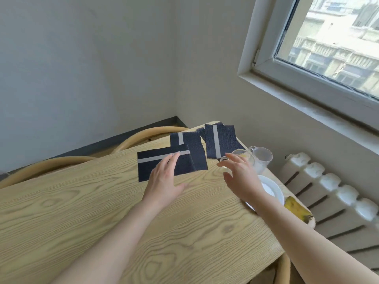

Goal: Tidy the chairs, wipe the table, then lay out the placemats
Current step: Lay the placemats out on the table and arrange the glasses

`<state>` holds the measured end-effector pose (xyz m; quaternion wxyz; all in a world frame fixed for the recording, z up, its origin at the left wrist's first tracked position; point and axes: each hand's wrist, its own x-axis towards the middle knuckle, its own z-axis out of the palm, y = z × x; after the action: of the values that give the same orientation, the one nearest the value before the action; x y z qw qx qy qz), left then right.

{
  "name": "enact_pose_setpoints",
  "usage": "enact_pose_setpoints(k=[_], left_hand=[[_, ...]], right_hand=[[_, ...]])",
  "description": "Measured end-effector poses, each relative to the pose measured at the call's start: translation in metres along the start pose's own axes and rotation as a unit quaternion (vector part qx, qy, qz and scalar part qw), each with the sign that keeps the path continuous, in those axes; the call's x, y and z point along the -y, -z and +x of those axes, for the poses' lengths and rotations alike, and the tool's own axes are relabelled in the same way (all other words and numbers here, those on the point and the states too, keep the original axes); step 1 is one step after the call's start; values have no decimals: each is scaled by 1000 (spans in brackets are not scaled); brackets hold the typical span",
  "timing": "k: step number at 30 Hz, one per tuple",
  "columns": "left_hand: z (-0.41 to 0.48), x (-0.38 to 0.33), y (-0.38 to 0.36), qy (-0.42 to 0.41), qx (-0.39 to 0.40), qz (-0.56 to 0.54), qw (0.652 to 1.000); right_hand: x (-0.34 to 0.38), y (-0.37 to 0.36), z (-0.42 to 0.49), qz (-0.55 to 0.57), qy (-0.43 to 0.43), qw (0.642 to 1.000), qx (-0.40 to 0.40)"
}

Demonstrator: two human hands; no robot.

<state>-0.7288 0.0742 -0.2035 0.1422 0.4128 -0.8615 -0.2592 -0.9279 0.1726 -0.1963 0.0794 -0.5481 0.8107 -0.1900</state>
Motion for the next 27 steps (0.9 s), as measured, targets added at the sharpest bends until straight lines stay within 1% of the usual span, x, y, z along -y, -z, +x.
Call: enact_pose_setpoints(k=[5, 13, 17, 20, 27], left_hand=[[-52, 31, 44, 21, -26, 7, 999], [-108, 65, 82, 25, -6, 4, 1000], [-113, 75, 81, 40, 17, -2, 999], [-106, 80, 79, 47, 31, -1, 998], [-54, 86, 55, 97, 50, -11, 994]], right_hand=[[63, 1, -29, -20, 22, 999, 11], [128, -7, -67, -27, 16, 999, 44], [135, -12, -71, -31, 14, 997, 75], [132, -14, -57, -27, 5, 995, 94], [103, -39, -1, -2, -33, 989, 142]])
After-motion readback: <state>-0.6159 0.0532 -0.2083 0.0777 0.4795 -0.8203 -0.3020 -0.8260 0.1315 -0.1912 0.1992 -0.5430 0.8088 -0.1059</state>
